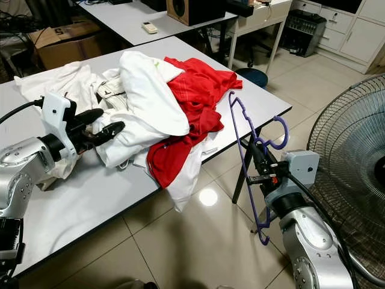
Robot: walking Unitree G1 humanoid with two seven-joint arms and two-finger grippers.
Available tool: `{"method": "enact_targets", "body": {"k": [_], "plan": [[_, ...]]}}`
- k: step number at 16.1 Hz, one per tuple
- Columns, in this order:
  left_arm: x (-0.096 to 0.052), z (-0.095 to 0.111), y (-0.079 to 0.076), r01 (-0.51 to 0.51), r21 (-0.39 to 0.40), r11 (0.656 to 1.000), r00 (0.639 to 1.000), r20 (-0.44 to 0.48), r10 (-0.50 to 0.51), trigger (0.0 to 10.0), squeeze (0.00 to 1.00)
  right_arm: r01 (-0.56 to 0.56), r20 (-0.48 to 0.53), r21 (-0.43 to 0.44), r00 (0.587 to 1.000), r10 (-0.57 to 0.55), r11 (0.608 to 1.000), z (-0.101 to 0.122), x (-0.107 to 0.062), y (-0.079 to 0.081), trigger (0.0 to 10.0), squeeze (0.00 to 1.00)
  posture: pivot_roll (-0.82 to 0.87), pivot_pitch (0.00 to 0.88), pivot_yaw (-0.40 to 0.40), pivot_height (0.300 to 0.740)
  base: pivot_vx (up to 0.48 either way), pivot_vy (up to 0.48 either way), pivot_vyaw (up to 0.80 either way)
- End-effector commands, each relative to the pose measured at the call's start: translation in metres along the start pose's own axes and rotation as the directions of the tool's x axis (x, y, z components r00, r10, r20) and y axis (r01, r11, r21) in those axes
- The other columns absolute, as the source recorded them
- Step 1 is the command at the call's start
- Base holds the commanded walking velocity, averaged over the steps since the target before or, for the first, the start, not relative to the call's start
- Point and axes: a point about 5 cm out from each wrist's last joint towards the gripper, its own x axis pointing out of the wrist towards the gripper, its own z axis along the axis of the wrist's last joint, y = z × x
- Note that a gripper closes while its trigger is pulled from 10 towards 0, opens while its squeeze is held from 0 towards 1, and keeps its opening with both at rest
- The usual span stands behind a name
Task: Hang hanger
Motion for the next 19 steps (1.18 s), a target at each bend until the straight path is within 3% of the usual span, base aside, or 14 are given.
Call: {"method": "enact_targets", "body": {"k": [1, 2, 3, 4, 16, 19], "plan": [[0.002, 0.001, -0.003, -0.002, 0.007, 1.000, 1.000, -0.001, 0.002, 2.2, 0.00, -0.026, 0.016, -0.008, 1.000, 0.027, 1.000, 0.005, 0.002, 0.003, 10.0, 0.00, -0.18, 0.009, 0.040, 0.740, 0.000, 0.000, 0.00], [0.005, 0.002, -0.005, -0.008, -0.007, 1.000, 1.000, 0.010, 0.008, 1.1, 0.00, -0.029, 0.017, -0.010, 0.999, 0.029, 1.000, 0.005, 0.001, 0.004, 10.0, 0.00, -0.18, 0.010, 0.041, 0.740, 0.000, 0.000, 0.00], [0.005, 0.002, -0.005, -0.010, -0.013, 1.000, 1.000, 0.013, 0.010, 1.1, 0.00, -0.029, 0.017, -0.010, 0.999, 0.030, 1.000, 0.005, 0.001, 0.004, 10.0, 0.00, -0.18, 0.010, 0.041, 0.740, 0.000, 0.000, 0.00], [0.006, 0.003, -0.006, -0.012, -0.018, 1.000, 1.000, 0.014, 0.013, 0.0, 0.00, -0.031, 0.017, -0.012, 0.999, 0.031, 0.999, 0.005, 0.000, 0.004, 10.0, 0.00, -0.19, 0.012, 0.044, 0.740, 0.000, 0.000, 0.00], [0.014, 0.003, -0.007, -0.043, -0.016, 0.999, 0.999, 0.025, 0.043, 0.0, 0.00, -0.099, 0.028, -0.031, 0.995, 0.100, 0.995, 0.007, -0.001, 0.008, 10.0, 0.00, -0.19, 0.013, 0.045, 0.740, 0.000, 0.000, 0.00], [0.017, -0.001, -0.008, -0.052, 0.026, 0.998, 0.999, -0.015, 0.052, 0.0, 0.00, -0.128, 0.030, -0.039, 0.991, 0.129, 0.991, 0.009, -0.003, 0.008, 10.0, 0.00, -0.19, 0.013, 0.047, 0.740, 0.000, 0.000, 0.00]]}}
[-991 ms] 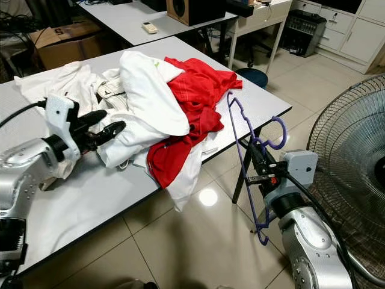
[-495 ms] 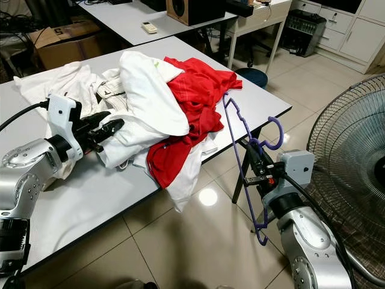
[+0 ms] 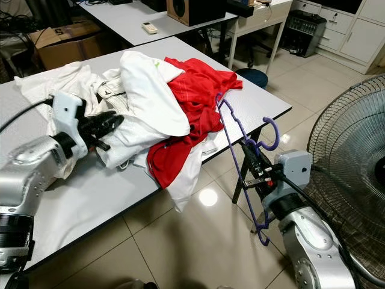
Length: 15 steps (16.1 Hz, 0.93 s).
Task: Hang hanger
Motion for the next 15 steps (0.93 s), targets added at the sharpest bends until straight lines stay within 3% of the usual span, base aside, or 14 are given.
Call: {"method": "enact_targets", "body": {"k": [1, 5, 8, 9, 11, 15], "plan": [[0.002, 0.002, 0.000, -0.005, 0.036, 0.999, 1.000, -0.006, 0.006, 0.0, 0.00, -0.025, 0.033, 0.000, 0.999, 0.025, 1.000, 0.006, -0.001, 0.002, 10.0, 0.00, -0.19, 0.012, 0.048, 0.740, 0.000, 0.000, 0.00], [0.003, 0.005, -0.001, 0.012, 0.111, 0.994, 1.000, -0.017, -0.010, 0.0, 0.00, -0.162, 0.065, 0.052, 0.985, 0.158, 0.985, 0.017, -0.009, 0.005, 10.0, 0.00, -0.19, 0.011, 0.052, 0.740, 0.000, 0.000, 0.00], [0.009, 0.047, 0.001, -0.028, 0.104, 0.994, 0.982, 0.189, 0.008, 0.0, 0.00, -0.401, 0.045, 0.100, 0.916, 0.399, 0.910, 0.025, -0.022, 0.022, 10.0, 0.00, -0.19, 0.010, 0.055, 0.740, 0.000, 0.000, 0.00], [0.009, 0.054, 0.000, -0.018, 0.107, 0.994, 0.976, 0.219, -0.006, 0.0, 0.00, -0.415, 0.035, 0.102, 0.910, 0.414, 0.904, 0.024, -0.022, 0.022, 10.0, 0.00, -0.19, 0.010, 0.057, 0.740, 0.000, 0.000, 0.00], [0.005, 0.080, -0.008, 0.047, 0.188, 0.981, 0.954, 0.282, -0.100, 0.0, 0.00, -0.441, 0.028, 0.133, 0.897, 0.441, 0.888, 0.023, -0.024, 0.024, 10.0, 0.00, -0.20, 0.011, 0.059, 0.740, 0.000, 0.000, 0.00], [0.001, 0.087, -0.011, 0.095, 0.266, 0.959, 0.948, 0.270, -0.168, 0.0, 0.00, -0.471, 0.024, 0.164, 0.880, 0.474, 0.867, 0.020, -0.027, 0.024, 10.0, 0.00, -0.19, 0.012, 0.052, 0.740, 0.000, 0.000, 0.00]]}}
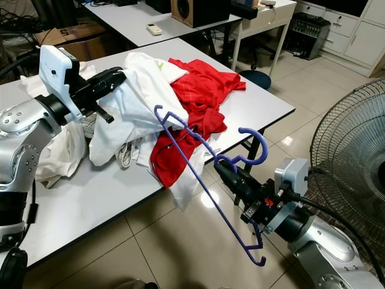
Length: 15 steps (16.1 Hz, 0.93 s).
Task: Hang hanger
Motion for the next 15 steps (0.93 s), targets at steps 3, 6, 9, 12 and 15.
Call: {"method": "enact_targets", "body": {"k": [3, 6, 9, 12, 15], "plan": [[-0.001, 0.002, 0.006, -0.069, 0.057, 0.996, 0.997, -0.036, 0.072, 0.0, 0.00, -0.077, -0.014, 0.030, 0.997, 0.078, 0.997, -0.002, -0.001, 0.002, 10.0, 0.00, -0.19, 0.011, 0.048, 0.740, 0.000, 0.000, 0.00], [0.004, -0.003, 0.008, -0.097, 0.066, 0.993, 0.993, -0.054, 0.101, 0.0, 0.00, -0.046, 0.003, 0.009, 0.999, 0.046, 0.999, -0.001, -0.006, -0.003, 10.0, 0.00, -0.19, 0.011, 0.052, 0.740, 0.000, 0.000, 0.00], [0.006, -0.005, 0.003, -0.041, 0.081, 0.996, 0.996, -0.072, 0.047, 0.0, 0.00, -0.035, 0.008, 0.020, 0.999, 0.035, 0.999, -0.011, -0.013, -0.010, 10.0, 0.00, -0.19, 0.013, 0.058, 0.740, 0.000, 0.000, 0.00], [0.006, -0.007, -0.002, -0.007, 0.081, 0.997, 0.997, -0.081, 0.014, 0.0, 0.00, -0.039, 0.003, 0.020, 0.999, 0.039, 0.999, -0.014, -0.011, -0.010, 10.0, 0.00, -0.19, 0.014, 0.058, 0.740, 0.000, 0.000, 0.00], [0.008, -0.006, -0.015, 0.071, 0.052, 0.996, 0.996, -0.060, -0.068, 0.0, 0.00, -0.025, -0.011, -0.001, 1.000, 0.025, 1.000, -0.021, -0.008, -0.025, 10.0, 0.00, -0.19, 0.007, 0.055, 0.740, 0.000, 0.000, 0.00]]}}
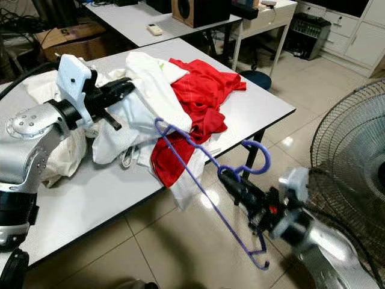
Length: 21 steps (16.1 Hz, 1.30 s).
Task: Hang hanger
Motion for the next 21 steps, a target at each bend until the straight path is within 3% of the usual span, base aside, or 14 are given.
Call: {"method": "enact_targets", "body": {"k": [1, 4, 8, 12, 13, 15, 16, 17, 19, 21], "plan": [[-0.001, 0.002, -0.004, 0.024, 0.009, 1.000, 1.000, 0.002, -0.024, 0.0, 0.00, 0.004, 0.006, -0.020, 1.000, -0.004, 1.000, 0.000, -0.001, -0.006, 10.0, 0.00, -0.19, 0.004, 0.052, 0.740, 0.000, 0.000, 0.00], [-0.002, 0.002, -0.008, 0.043, 0.009, 0.999, 0.999, 0.000, -0.043, 0.0, 0.00, -0.011, -0.003, -0.033, 1.000, 0.011, 0.999, -0.006, -0.008, -0.014, 10.0, 0.00, -0.18, 0.000, 0.045, 0.740, 0.000, 0.000, 0.00], [-0.004, 0.001, -0.013, 0.070, 0.021, 0.997, 0.997, -0.019, -0.069, 0.0, 0.00, -0.059, 0.030, -0.088, 0.998, 0.061, 0.994, 0.022, 0.025, 0.004, 10.0, 0.00, -0.18, 0.000, 0.040, 0.740, 0.000, 0.000, 0.00], [-0.003, 0.002, -0.020, 0.108, 0.016, 0.994, 0.994, -0.015, -0.108, 0.0, 0.00, -0.078, 0.034, -0.115, 0.996, 0.082, 0.990, 0.036, 0.039, 0.011, 10.0, 0.00, -0.18, 0.000, 0.038, 0.740, 0.000, 0.000, 0.00], [-0.003, 0.001, -0.018, 0.080, 0.016, 0.997, 0.997, -0.016, -0.080, 0.0, 0.00, -0.078, 0.013, -0.121, 0.997, 0.080, 0.990, 0.036, 0.042, 0.012, 10.0, 0.00, -0.18, 0.000, 0.032, 0.740, 0.000, 0.000, 0.00], [0.000, -0.002, 0.000, -0.088, 0.023, 0.996, 0.995, -0.043, 0.089, 0.0, 0.00, -0.085, 0.002, -0.131, 0.996, 0.086, 0.988, 0.041, 0.043, 0.016, 10.0, 0.00, -0.18, 0.000, 0.026, 0.740, 0.000, 0.000, 0.00], [0.000, -0.006, 0.015, -0.206, 0.021, 0.978, 0.976, -0.068, 0.207, 0.0, 0.00, -0.073, -0.032, -0.178, 0.997, 0.068, 0.981, 0.042, 0.042, 0.016, 10.0, 0.00, -0.18, 0.000, 0.026, 0.740, 0.000, 0.000, 0.00], [0.000, -0.008, 0.019, -0.246, 0.014, 0.969, 0.966, -0.075, 0.246, 0.0, 0.00, -0.068, -0.081, -0.231, 0.995, 0.051, 0.971, 0.040, 0.041, 0.015, 10.0, 0.00, -0.18, 0.000, 0.026, 0.740, 0.000, 0.000, 0.00], [0.004, -0.011, 0.020, -0.257, 0.016, 0.966, 0.963, -0.083, 0.257, 0.0, 0.00, -0.004, -0.162, -0.286, 0.986, -0.044, 0.958, 0.033, 0.042, 0.006, 10.0, 0.00, -0.18, 0.000, 0.026, 0.740, 0.000, 0.000, 0.00], [0.009, -0.009, 0.015, -0.208, -0.001, 0.978, 0.976, -0.062, 0.208, 0.0, 0.00, 0.012, -0.134, -0.280, 0.990, -0.051, 0.960, 0.036, 0.043, 0.006, 10.0, 0.00, -0.19, 0.000, 0.032, 0.740, 0.000, 0.000, 0.00]]}}
